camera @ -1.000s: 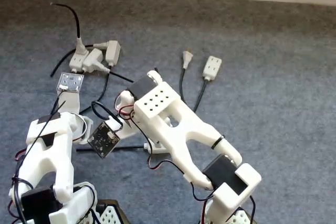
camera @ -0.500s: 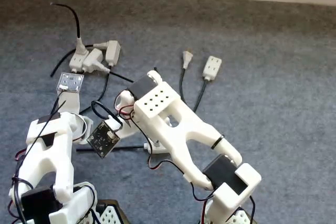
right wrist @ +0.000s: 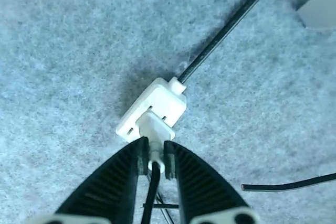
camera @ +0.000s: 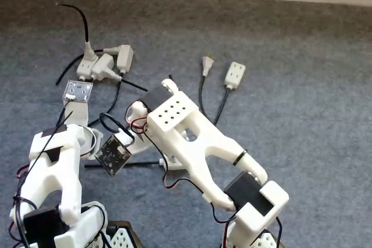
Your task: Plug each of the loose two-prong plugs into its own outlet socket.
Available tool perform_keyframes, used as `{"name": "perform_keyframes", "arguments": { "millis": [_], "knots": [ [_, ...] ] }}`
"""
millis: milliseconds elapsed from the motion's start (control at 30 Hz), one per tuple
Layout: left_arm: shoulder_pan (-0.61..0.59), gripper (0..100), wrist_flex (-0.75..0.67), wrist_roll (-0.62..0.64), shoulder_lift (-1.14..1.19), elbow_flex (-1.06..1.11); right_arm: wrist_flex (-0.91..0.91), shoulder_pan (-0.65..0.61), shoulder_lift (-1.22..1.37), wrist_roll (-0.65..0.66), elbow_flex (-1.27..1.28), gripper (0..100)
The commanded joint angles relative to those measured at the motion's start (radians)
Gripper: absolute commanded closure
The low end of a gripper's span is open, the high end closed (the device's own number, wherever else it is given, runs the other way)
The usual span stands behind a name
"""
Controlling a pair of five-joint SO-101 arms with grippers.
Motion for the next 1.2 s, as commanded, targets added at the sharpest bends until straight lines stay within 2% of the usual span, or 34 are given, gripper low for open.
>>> {"name": "perform_keyframes", "arguments": {
  "millis": [0,1167],
  "knots": [
    [0.019,68,-0.011,-0.014,0.004,0.005,-0.018,-0.01,-0.005,0.002,-0.038,99.1],
    [0.019,68,-0.011,-0.014,0.004,0.005,0.018,-0.024,-0.007,0.003,-0.007,99.1]
  ]
}}
